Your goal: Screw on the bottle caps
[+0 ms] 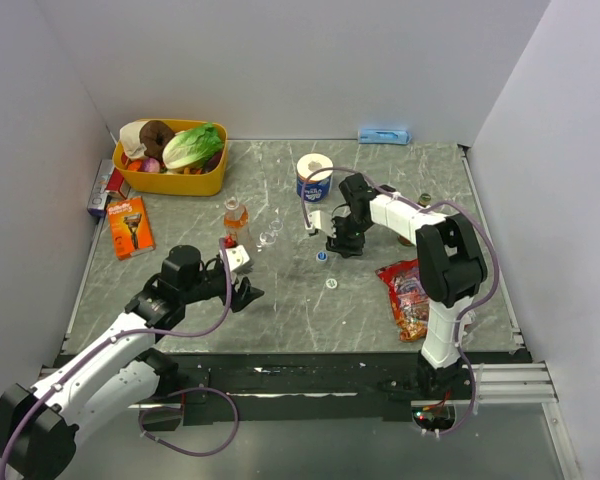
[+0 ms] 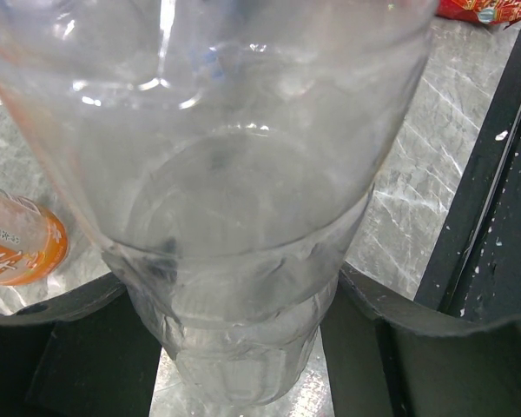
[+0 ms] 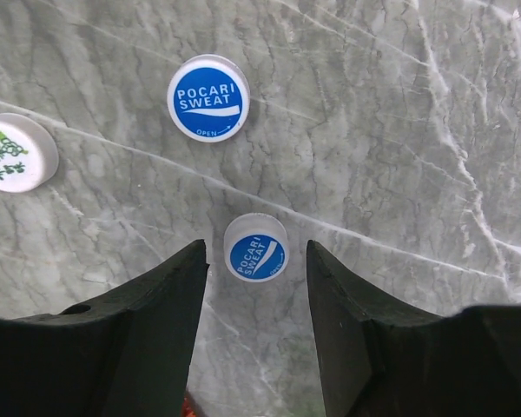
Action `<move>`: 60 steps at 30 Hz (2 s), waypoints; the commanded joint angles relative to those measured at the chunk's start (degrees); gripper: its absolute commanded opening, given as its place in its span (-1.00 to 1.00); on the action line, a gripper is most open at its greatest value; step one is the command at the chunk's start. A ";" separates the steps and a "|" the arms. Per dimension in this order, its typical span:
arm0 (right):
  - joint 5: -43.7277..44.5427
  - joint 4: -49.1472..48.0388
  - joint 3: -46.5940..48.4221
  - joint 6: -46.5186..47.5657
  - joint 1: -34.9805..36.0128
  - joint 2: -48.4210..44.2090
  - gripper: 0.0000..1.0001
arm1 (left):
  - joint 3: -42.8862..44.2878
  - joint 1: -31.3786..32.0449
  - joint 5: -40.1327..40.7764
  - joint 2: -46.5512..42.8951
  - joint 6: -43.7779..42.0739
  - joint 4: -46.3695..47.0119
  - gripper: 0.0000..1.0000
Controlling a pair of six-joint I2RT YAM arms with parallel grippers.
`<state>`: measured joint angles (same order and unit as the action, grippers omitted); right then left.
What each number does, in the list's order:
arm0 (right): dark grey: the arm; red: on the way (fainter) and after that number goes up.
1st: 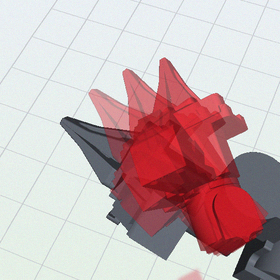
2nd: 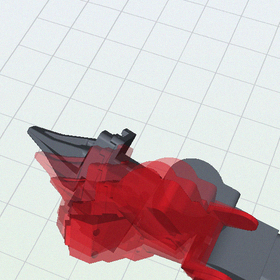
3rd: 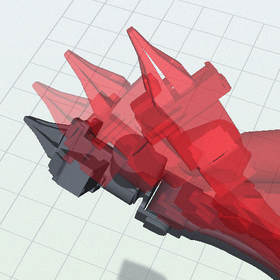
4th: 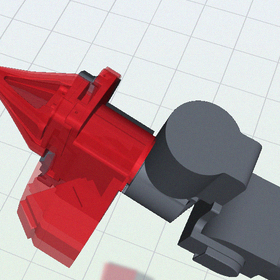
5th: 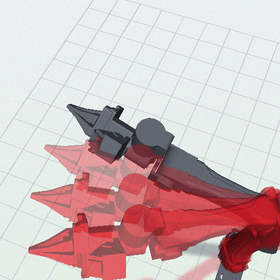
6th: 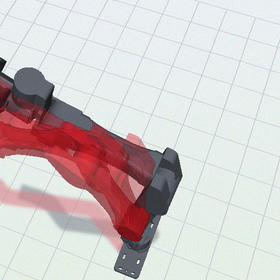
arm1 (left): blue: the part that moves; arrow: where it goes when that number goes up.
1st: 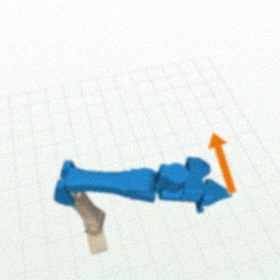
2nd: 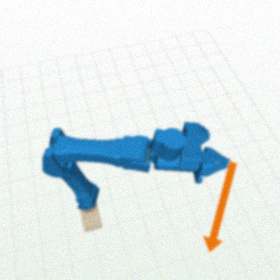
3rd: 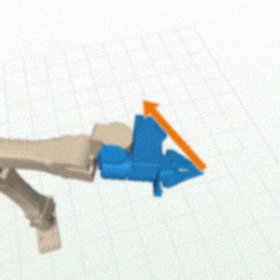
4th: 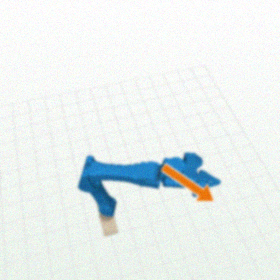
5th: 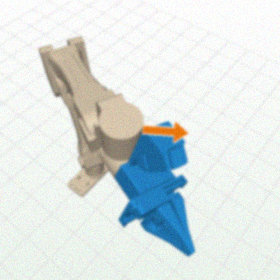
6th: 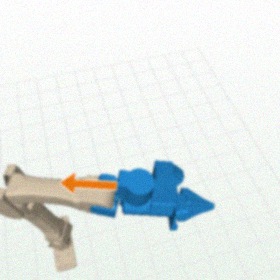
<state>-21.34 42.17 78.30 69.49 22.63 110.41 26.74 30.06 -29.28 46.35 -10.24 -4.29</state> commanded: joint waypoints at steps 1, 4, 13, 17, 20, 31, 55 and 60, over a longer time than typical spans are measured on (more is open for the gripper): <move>0.69 -2.18 -0.87 -0.67 0.57 0.16 0.12 | 1.21 -0.27 -1.13 -0.03 1.01 2.27 -0.95; 1.74 -3.94 -2.01 -1.20 0.83 0.07 0.06 | 1.03 -0.36 -1.13 0.23 1.36 2.54 -0.95; 2.80 -6.05 -3.33 -2.78 1.19 -0.28 -0.10 | 0.77 -0.27 -1.48 0.59 1.63 2.98 -0.94; 2.36 -6.93 -3.33 -3.75 1.27 -0.63 -0.10 | 0.59 -0.27 -1.66 0.67 1.80 3.33 -0.94; 2.45 -7.54 -3.33 -4.19 1.62 -0.63 -0.10 | 0.33 -0.36 -1.92 0.76 1.89 3.59 -0.94; 0.61 -4.39 -8.94 -6.74 1.80 -12.54 -0.39 | -1.07 3.32 -5.78 -0.64 -6.79 0.69 -0.98; -13.37 24.36 4.84 -6.39 25.62 -42.12 -0.43 | -7.32 17.05 -11.07 17.37 -6.37 29.34 -0.98; -14.43 24.27 7.82 -4.99 26.58 -38.70 -0.42 | -8.55 17.05 -11.06 16.85 -7.16 30.57 -0.98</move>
<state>-34.15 65.32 81.38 62.08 48.31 70.02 18.83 46.81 -38.20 64.62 -16.82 21.50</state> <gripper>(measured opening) 0.409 0.658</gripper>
